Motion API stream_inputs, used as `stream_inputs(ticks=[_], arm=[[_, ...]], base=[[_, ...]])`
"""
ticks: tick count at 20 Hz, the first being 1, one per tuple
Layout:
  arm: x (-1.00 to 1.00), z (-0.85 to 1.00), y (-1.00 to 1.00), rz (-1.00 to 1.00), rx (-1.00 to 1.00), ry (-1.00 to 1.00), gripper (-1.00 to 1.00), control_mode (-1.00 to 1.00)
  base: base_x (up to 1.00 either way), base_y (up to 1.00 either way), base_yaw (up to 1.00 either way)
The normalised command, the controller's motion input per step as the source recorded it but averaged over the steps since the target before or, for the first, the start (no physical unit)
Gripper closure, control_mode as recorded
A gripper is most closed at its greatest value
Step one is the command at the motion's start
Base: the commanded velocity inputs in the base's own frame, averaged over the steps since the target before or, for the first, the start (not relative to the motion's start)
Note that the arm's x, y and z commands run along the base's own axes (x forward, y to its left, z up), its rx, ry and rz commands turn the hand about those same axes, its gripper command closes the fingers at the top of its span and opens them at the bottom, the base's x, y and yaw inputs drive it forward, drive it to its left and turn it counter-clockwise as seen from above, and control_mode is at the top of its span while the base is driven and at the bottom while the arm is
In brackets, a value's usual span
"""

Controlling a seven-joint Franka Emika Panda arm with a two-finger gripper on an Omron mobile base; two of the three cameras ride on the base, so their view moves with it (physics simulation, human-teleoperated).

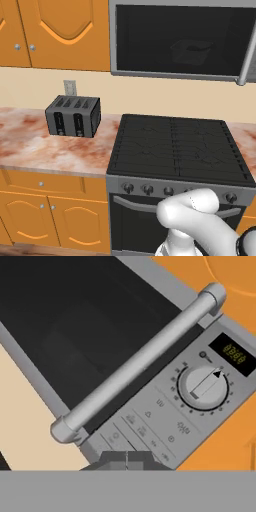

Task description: Place the tupperware containing the fish and onion meal in the microwave. Close the microwave door and press the start button to reheat the meal.

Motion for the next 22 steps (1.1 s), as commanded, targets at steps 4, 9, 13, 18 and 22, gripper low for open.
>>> stream_inputs(ticks=[4,9,13,18,22], arm=[[0.28,-0.01,-0.27,0.00,0.02,0.00,1.00,-1.00],[0.26,-0.01,-0.25,0.00,0.01,0.00,1.00,-1.00],[0.22,-0.06,-0.18,0.00,0.00,0.00,1.00,-1.00],[0.21,-0.11,-0.18,0.00,0.00,0.00,1.00,-1.00],[0.24,-0.08,-0.19,0.00,0.00,0.00,1.00,-1.00]], base=[[0.00,0.00,0.00],[0.00,0.00,0.00],[0.00,0.00,0.00],[0.00,0.00,0.00],[0.00,0.00,0.00]])
